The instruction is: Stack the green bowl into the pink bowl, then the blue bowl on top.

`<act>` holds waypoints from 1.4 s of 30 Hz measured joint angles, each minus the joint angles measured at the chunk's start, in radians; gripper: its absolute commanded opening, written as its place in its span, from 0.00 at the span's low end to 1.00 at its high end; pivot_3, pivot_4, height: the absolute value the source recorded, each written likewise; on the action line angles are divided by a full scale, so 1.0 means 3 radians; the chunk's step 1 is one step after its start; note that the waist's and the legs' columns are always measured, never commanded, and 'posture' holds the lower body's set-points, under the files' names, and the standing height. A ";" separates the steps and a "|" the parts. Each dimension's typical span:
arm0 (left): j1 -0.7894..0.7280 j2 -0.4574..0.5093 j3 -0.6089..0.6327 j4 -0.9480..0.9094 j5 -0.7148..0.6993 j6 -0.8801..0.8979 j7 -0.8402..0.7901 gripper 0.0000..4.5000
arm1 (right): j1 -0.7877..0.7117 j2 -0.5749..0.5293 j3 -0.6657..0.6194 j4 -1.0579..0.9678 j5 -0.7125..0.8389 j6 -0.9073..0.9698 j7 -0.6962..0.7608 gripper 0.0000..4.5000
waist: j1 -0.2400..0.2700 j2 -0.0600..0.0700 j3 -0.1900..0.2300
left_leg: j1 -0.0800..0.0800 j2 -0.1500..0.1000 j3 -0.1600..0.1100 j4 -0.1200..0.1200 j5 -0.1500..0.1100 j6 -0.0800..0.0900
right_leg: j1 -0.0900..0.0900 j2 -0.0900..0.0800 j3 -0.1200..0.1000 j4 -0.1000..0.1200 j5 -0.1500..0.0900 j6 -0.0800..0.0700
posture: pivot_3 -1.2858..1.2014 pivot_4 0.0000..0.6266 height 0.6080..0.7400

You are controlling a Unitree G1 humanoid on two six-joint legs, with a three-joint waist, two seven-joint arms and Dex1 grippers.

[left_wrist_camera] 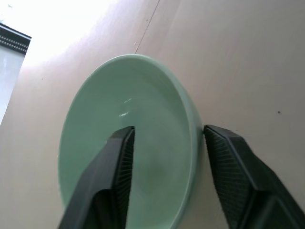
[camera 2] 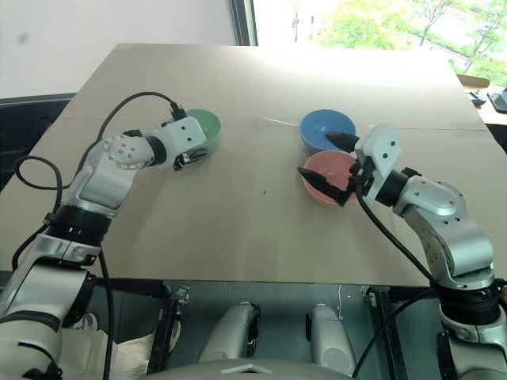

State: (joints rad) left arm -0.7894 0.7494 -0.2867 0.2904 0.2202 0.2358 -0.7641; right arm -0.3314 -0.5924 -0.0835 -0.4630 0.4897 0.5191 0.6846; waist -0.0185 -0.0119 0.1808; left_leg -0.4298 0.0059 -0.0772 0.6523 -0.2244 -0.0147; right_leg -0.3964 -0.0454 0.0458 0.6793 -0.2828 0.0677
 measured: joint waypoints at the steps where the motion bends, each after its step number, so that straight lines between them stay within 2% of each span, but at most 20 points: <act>1: -0.0016 -0.0013 0.0000 0.0019 0.0013 -0.0017 -0.0017 0.14 | 0.0012 -0.0010 -0.0013 -0.0002 -0.0003 0.0000 -0.0012 1.00 | 0.0002 0.0000 0.0000 | 0.0000 0.0000 0.0000 0.0001 0.0000 0.0000 | 0.0000 0.0000 0.0000 0.0001 0.0000 0.0000 | 0.52 0.24 1.00; 3: -0.0042 -0.0049 0.0000 0.0057 0.0043 -0.0020 -0.0055 0.02 | 0.0032 -0.0021 -0.0027 -0.0024 -0.0006 0.0000 -0.0040 1.00 | 0.0002 0.0000 0.0000 | 0.0001 0.0000 0.0000 0.0001 0.0000 0.0000 | 0.0000 0.0000 0.0000 0.0002 0.0000 0.0000 | 0.52 0.24 1.00; 8: -0.0092 -0.0115 0.0016 0.0119 -0.0008 -0.0014 -0.0193 0.02 | 0.0089 -0.0040 -0.0048 -0.0069 -0.0007 0.0000 -0.0072 1.00 | 0.0001 0.0000 0.0000 | 0.0000 0.0000 0.0000 0.0001 0.0000 0.0000 | 0.0000 0.0000 0.0000 0.0001 0.0000 0.0000 | 0.52 0.24 1.00; 13: -0.0114 -0.0236 0.0149 0.0088 -0.0365 -0.0039 -0.0524 0.02 | 0.0316 -0.0109 -0.0268 -0.0186 0.0001 0.0002 -0.0155 1.00 | 0.0012 0.0000 0.0000 | -0.0002 0.0000 -0.0002 0.0003 0.0000 0.0000 | 0.0000 0.0000 -0.0002 0.0001 0.0000 0.0000 | 0.52 0.24 1.00; 16: -0.0145 -0.0342 0.0186 -0.0036 -0.0632 -0.0236 -0.0814 0.02 | 0.0682 -0.0181 -0.0567 -0.0382 0.0037 0.0015 -0.0197 1.00 | 0.0043 0.0000 0.0000 | -0.0006 -0.0003 -0.0006 0.0003 0.0000 0.0000 | 0.0002 -0.0004 -0.0006 -0.0002 0.0000 0.0000 | 0.52 0.24 1.00; 20: -0.0321 -0.0687 0.0162 -0.0048 -0.0943 -0.0523 -0.1201 0.02 | 0.1202 -0.0207 -0.0964 -0.0730 0.0153 0.0081 -0.0228 1.00 | 0.0045 0.0000 -0.0001 | -0.0004 -0.0004 -0.0005 0.0008 0.0000 0.0001 | 0.0005 -0.0004 -0.0005 0.0002 0.0000 0.0000 | 0.52 0.24 1.00; 21: -0.0502 -0.0928 0.0113 0.0036 -0.1082 -0.0561 -0.1426 0.02 | 0.1596 -0.0178 -0.1217 -0.0948 0.0195 0.0104 -0.0250 1.00 | 0.0069 -0.0001 -0.0001 | -0.0003 -0.0003 -0.0010 0.0009 0.0000 0.0001 | 0.0009 -0.0002 -0.0010 0.0000 0.0000 0.0000 | 0.52 0.24 1.00; 25: -0.0891 -0.1419 -0.0044 0.0424 -0.1267 -0.1005 -0.1995 0.02 | 0.2376 0.0037 -0.1734 -0.1336 0.0293 0.0138 -0.0286 1.00 | 0.0052 0.0003 -0.0004 | 0.0003 -0.0005 -0.0003 0.0011 0.0000 0.0001 | 0.0014 -0.0003 -0.0004 0.0000 0.0000 0.0001 | 0.52 0.24 1.00; 28: -0.1067 -0.1616 -0.0125 0.0795 -0.1275 -0.1259 -0.2324 0.02 | 0.2692 0.0137 -0.1991 -0.1554 0.0376 0.0133 -0.0326 1.00 | -0.0030 0.0005 -0.0005 | 0.0018 -0.0002 0.0005 0.0006 0.0000 0.0002 | 0.0020 0.0000 0.0006 0.0004 0.0000 0.0001 | 0.52 0.24 1.00; 30: -0.1180 -0.1712 -0.0142 0.1053 -0.1268 -0.1442 -0.2506 0.02 | 0.2836 0.0201 -0.2102 -0.1661 0.0417 0.0115 -0.0363 1.00 | -0.0066 0.0004 -0.0004 | 0.0044 -0.0001 0.0005 -0.0001 0.0000 0.0002 | 0.0044 0.0002 0.0006 0.0000 -0.0002 0.0002 | 0.52 0.24 1.00; 33: -0.1355 -0.1764 -0.0205 0.1315 -0.1227 -0.1660 -0.2740 0.02 | 0.2983 0.0259 -0.2174 -0.1786 0.0454 0.0069 -0.0426 1.00 | -0.0077 0.0005 -0.0004 | 0.0054 0.0001 0.0006 -0.0002 -0.0001 0.0002 | 0.0055 0.0004 0.0009 -0.0004 -0.0003 0.0002 | 0.52 0.24 1.00; 38: -0.1539 -0.1771 -0.0393 0.1971 -0.0737 -0.2480 -0.2676 0.02 | 0.3317 0.0330 -0.2162 -0.1839 0.0476 -0.0158 -0.0492 1.00 | -0.0058 0.0003 -0.0003 | 0.0051 0.0000 0.0005 -0.0001 -0.0001 0.0003 | 0.0056 0.0003 0.0008 -0.0005 -0.0002 0.0002 | 0.52 0.24 1.00; 42: -0.1652 -0.1714 -0.0401 0.2235 -0.0532 -0.2789 -0.2626 0.02 | 0.3456 0.0361 -0.2200 -0.1839 0.0517 -0.0260 -0.0467 1.00 | -0.0057 0.0002 -0.0003 | 0.0051 0.0000 0.0004 -0.0001 -0.0001 0.0003 | 0.0055 0.0003 0.0007 -0.0006 -0.0003 0.0002 | 0.52 0.24 1.00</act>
State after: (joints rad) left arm -1.2851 0.2353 -0.4071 0.9610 0.0607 -0.6010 -1.5519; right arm 0.7053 -0.4840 -0.7434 -1.0146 0.6446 0.4411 0.5445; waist -0.0356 -0.0112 0.1800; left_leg -0.4146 0.0058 -0.0760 0.6520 -0.2247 -0.0139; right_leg -0.3798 -0.0445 0.0481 0.6776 -0.2836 0.0685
